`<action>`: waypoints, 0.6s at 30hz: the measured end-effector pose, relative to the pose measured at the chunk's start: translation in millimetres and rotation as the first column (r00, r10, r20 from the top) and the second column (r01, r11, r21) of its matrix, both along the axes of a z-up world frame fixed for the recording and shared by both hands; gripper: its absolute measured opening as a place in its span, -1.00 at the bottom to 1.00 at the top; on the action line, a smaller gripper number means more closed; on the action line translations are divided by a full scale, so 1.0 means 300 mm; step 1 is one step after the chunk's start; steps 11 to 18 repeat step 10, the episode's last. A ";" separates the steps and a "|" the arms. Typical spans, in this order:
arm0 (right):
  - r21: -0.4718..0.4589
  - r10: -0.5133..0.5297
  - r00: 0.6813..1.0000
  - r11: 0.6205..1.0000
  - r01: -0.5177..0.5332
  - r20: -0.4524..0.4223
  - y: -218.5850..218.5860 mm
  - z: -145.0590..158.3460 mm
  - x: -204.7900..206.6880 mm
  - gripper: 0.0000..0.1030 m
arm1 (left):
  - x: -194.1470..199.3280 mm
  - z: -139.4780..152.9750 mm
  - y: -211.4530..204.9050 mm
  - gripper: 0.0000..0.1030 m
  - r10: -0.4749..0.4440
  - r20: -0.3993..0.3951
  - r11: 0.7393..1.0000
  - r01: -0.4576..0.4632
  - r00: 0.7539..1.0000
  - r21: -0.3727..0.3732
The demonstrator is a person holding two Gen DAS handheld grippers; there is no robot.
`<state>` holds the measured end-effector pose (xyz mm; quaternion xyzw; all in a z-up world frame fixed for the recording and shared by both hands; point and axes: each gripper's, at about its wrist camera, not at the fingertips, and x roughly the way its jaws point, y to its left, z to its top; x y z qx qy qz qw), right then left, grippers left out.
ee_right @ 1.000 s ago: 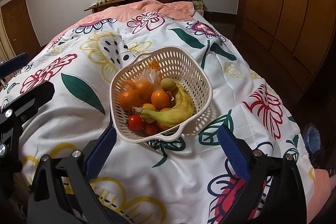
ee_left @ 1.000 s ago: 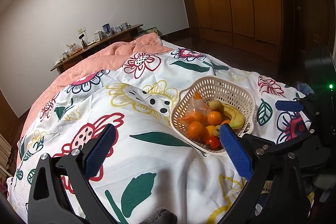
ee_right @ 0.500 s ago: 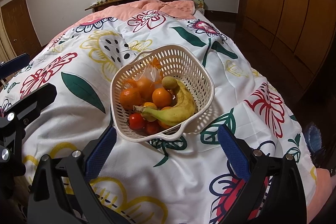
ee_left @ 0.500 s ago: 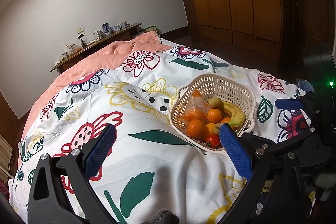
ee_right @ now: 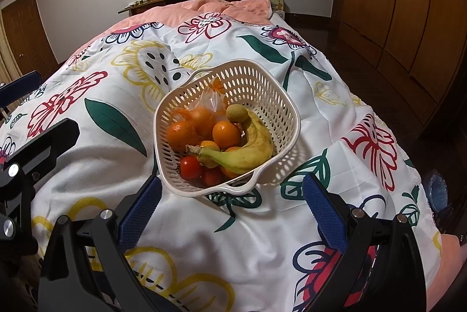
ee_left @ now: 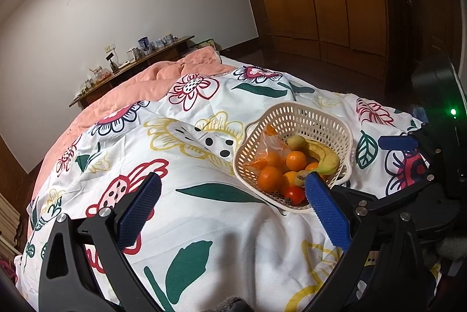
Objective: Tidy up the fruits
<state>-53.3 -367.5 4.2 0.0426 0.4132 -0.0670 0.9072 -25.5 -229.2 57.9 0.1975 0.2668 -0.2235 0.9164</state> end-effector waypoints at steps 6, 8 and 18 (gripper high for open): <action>0.002 -0.001 1.000 1.000 0.001 0.000 0.000 -0.001 0.001 0.86 | 0.006 0.002 0.004 0.95 -0.002 -0.017 1.000 0.002 1.000 0.007; 0.007 -0.004 1.000 1.000 0.004 0.004 0.001 0.002 0.000 0.86 | 0.018 0.008 0.020 0.95 0.008 -0.037 1.000 -0.009 0.999 -0.008; 0.019 -0.008 1.000 1.000 0.008 0.011 -0.001 0.008 0.004 0.86 | 0.029 0.018 0.045 0.95 0.019 -0.056 1.000 -0.021 0.998 -0.024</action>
